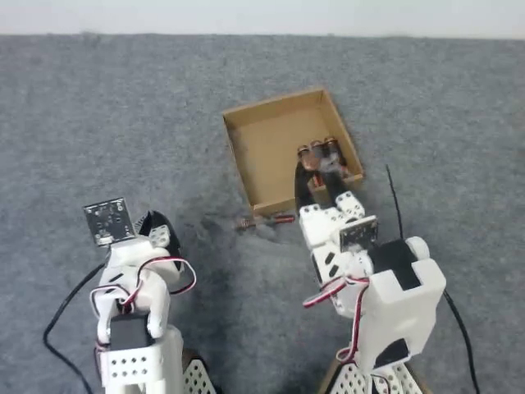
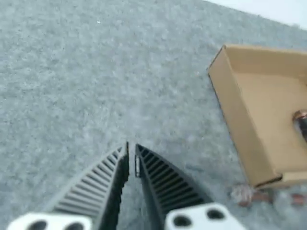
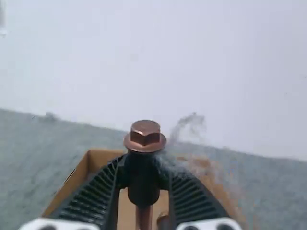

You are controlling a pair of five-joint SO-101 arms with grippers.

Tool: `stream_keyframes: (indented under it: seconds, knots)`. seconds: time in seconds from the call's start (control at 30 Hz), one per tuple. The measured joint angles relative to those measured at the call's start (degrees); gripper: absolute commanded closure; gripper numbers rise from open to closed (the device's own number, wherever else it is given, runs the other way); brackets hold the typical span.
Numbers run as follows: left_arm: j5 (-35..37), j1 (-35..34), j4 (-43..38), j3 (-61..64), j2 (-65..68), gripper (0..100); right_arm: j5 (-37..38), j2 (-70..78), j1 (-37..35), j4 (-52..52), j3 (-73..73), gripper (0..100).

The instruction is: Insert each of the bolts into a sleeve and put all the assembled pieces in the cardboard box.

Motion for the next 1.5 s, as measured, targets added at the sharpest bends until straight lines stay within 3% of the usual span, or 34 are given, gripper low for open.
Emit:
stream_keyframes:
  seconds: [0.23, 0.4, 0.73, 1.13, 1.5]
  knots:
    - [-4.3, 0.0, 3.9, 0.0, 0.0, 99, 0.0, 0.0, 3.3, 0.3, -8.4, 99.2]
    - [-4.5, 0.0, 4.0, 0.0, 0.0, 99, 0.0, -2.7, 5.4, 11.1, -14.2, 99.2]
    - [-4.7, 0.0, 4.0, 0.0, 0.0, 99, 0.0, -17.9, 6.3, 50.6, -25.3, 99.2]
    - [-4.7, 0.0, 4.0, 0.0, 0.0, 99, 0.0, -19.1, 3.9, 105.4, -50.5, 99.2]
    - [-4.9, 0.0, 4.0, 0.0, 0.0, 99, 0.1, -2.1, -0.2, 143.8, -77.4, 99.2]
